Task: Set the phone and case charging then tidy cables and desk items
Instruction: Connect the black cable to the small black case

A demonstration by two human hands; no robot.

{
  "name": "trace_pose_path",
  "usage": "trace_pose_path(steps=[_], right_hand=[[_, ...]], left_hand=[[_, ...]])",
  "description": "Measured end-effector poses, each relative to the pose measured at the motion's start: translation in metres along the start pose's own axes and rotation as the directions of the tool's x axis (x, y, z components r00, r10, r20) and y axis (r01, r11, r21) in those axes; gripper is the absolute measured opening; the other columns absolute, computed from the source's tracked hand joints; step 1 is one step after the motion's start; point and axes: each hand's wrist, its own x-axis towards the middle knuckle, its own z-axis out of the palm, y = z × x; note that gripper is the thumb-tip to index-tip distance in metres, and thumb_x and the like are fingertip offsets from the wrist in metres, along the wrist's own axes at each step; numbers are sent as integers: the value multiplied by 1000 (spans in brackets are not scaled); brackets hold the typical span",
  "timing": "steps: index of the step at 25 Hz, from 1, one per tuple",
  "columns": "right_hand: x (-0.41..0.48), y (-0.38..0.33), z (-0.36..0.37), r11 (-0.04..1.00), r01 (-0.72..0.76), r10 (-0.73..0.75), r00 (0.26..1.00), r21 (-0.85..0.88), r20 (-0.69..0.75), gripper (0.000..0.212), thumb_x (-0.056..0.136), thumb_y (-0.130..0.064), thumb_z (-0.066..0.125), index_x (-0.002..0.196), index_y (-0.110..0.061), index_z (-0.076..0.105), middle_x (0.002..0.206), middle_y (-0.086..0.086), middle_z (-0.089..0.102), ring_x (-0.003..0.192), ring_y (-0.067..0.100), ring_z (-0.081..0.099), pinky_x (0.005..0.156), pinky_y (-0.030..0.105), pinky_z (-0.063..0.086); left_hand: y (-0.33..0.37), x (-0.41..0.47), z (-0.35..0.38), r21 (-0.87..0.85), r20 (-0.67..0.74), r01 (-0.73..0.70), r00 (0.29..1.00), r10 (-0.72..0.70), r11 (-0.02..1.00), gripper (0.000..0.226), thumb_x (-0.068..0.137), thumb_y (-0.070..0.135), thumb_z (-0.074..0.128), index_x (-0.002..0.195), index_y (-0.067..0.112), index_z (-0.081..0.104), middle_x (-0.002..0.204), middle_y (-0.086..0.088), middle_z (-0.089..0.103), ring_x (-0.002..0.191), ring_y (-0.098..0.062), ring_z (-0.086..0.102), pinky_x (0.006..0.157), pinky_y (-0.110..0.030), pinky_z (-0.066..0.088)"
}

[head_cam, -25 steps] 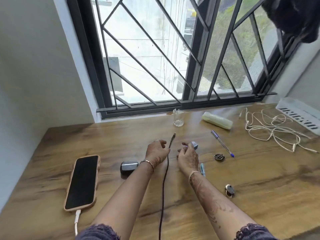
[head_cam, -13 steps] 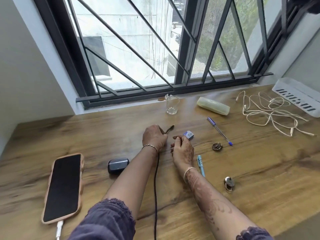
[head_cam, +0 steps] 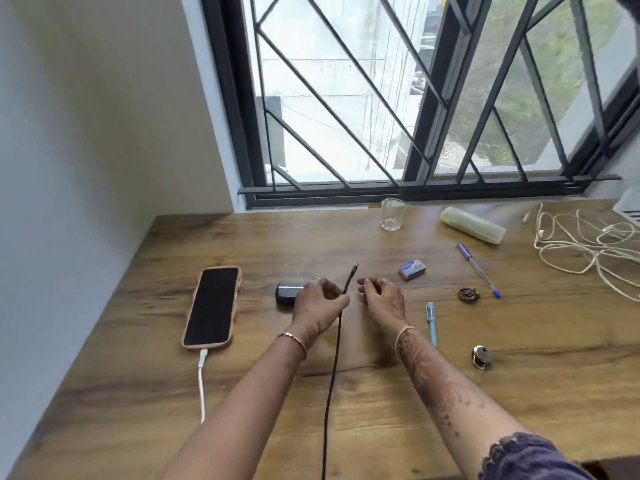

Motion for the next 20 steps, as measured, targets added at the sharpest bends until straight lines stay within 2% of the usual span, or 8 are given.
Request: trace_pose_path(steps=[3,6,9,11,14,17,20], right_hand=[[-21,-3,13,998,46,-43,996,-31,84,16,90,-19,58,97,-15,73,95,8,74,91,19,68,88,33,52],[-40,-9,25,998,60,-56,983,-17,175,13,89,-20,61,96,-18,72,94,6,73,93,21,68,88,33,51],[-47,-13,33,997,79,-74,969,-13,237,15,88,-22,64,100,-17,71,97,5,72,94,19,67,94,36,51],[-48,-15,37,995,92,-81,960,-30,269,19,86,-23,66,104,-18,69,98,5,71,95,19,66,95,39,50],[-49,-18,42,981,147,-92,923,-123,373,38,82,-24,71,119,-20,62,112,7,66,104,18,63,101,38,46],[-39,-26,52,936,254,-132,895,-244,426,59,81,-30,72,135,-24,49,125,12,54,117,21,56,106,42,40],[-24,-35,63,898,288,-118,886,-333,448,55,87,-41,62,138,-33,45,127,13,47,123,25,51,109,43,37]], left_hand=[[-31,-35,-22,-50,-30,79,996,-80,996,13,68,24,70,76,25,60,76,1,71,77,-19,70,77,-38,59],[-53,-59,-41,-121,-80,146,984,-156,982,18,68,27,69,85,25,63,74,2,71,70,-18,68,78,-36,58],[-62,-72,-53,-229,-113,156,976,-185,961,18,80,23,69,96,17,66,68,0,69,54,-12,60,61,-26,54],[-65,-77,-58,-252,-117,150,976,-184,956,14,84,25,68,96,17,66,66,1,67,51,-8,56,52,-20,48],[-71,-78,-60,-285,-117,174,970,-214,943,10,83,26,70,90,20,65,67,2,67,51,-9,55,51,-22,46],[-70,-70,-60,-452,-60,222,959,-277,864,10,84,13,67,83,15,57,68,-4,63,48,-14,53,46,-23,45],[-69,-61,-60,-572,-8,259,947,-321,779,12,88,9,62,82,13,52,74,-9,62,45,-16,58,40,-23,47]])
